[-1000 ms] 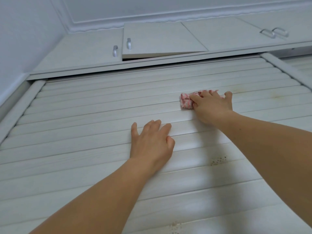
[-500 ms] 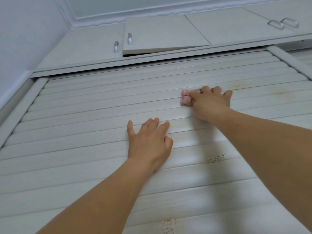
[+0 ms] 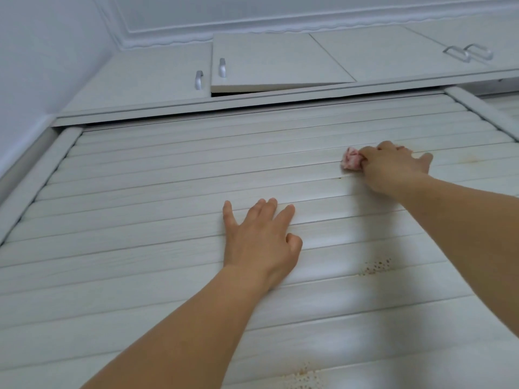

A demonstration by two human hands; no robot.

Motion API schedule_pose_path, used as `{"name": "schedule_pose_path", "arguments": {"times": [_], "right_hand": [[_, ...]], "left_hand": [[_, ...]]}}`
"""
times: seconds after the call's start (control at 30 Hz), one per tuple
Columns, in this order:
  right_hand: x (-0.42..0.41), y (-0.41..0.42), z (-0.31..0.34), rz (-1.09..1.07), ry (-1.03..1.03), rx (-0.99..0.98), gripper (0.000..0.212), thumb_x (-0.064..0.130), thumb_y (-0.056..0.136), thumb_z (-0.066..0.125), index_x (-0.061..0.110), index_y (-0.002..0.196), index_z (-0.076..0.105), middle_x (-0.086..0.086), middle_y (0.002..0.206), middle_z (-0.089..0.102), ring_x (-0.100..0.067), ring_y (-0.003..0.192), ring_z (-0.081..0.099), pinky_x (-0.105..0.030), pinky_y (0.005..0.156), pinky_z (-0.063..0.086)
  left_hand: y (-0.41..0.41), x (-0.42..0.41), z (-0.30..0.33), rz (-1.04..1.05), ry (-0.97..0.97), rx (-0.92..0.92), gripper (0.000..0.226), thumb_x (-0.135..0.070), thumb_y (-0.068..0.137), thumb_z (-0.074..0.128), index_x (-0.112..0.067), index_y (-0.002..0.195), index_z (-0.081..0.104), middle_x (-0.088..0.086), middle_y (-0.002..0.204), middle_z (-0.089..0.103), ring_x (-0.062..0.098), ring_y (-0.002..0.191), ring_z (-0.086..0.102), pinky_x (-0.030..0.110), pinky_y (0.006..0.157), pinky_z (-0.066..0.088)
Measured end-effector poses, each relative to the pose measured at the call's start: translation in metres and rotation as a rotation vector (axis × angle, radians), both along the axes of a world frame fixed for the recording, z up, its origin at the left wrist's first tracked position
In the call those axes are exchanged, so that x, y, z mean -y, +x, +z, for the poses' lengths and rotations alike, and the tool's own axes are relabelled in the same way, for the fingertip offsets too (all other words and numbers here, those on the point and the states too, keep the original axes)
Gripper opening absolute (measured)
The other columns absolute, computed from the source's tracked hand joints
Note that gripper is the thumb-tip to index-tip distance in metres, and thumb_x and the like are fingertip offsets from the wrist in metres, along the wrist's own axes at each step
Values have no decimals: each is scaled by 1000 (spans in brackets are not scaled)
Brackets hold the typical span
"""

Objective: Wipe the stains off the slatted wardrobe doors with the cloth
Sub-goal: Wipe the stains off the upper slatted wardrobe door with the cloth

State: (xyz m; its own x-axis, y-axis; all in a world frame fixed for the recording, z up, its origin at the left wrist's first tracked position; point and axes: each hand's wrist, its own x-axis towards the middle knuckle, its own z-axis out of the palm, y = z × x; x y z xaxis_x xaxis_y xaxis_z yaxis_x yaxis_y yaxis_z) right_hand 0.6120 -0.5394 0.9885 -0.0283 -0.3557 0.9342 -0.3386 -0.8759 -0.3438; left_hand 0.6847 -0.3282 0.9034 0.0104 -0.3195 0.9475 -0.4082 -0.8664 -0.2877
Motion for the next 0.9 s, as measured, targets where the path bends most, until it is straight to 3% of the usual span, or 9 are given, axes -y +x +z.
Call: {"name": "schedule_pose_path", "arguments": {"times": [0.1,0.37,0.5,0.67,0.8,0.9], "right_hand": [[-13,6,0,-46,-33,20,40,16,94,30,29,128,47,-5,132,47,-31,127,38,-49,99,24],[-93,35,3,-25,-409,48,37,19,94,31,32,124,50,0,125,53,-26,120,42,-47,94,28],[-81,38,2,9,-519,46,40,16,95,29,36,126,46,4,126,53,-22,119,43,-47,94,25],[-36,27,0,3,-491,77,44,15,96,27,37,130,43,4,128,52,-21,121,43,-48,96,25],[-5,16,-5,-28,-417,72,46,11,92,29,33,129,45,1,128,53,-25,121,44,-48,98,26],[8,7,-8,-32,-334,54,45,9,90,30,29,127,47,-3,127,52,-28,121,42,-47,98,27]], "left_hand": [[1,1,0,-12,2,1,52,-38,95,26,-35,146,18,-6,156,13,10,143,7,57,111,-11],[4,1,1,-15,-8,34,52,-41,90,21,-36,142,26,-7,153,20,9,142,11,57,111,-9],[2,3,-1,20,-27,54,50,-37,93,25,-37,142,26,-9,152,21,8,141,13,57,111,-8],[-1,13,-3,36,-92,77,45,-32,93,27,-35,138,33,-10,147,29,5,138,21,55,112,-7],[-3,19,-3,32,-164,95,53,-37,85,12,-33,127,44,-12,137,40,5,129,34,54,112,-4],[-6,25,-3,43,-194,72,49,-36,87,14,-35,126,44,-14,137,40,3,129,34,54,113,-4]]}}
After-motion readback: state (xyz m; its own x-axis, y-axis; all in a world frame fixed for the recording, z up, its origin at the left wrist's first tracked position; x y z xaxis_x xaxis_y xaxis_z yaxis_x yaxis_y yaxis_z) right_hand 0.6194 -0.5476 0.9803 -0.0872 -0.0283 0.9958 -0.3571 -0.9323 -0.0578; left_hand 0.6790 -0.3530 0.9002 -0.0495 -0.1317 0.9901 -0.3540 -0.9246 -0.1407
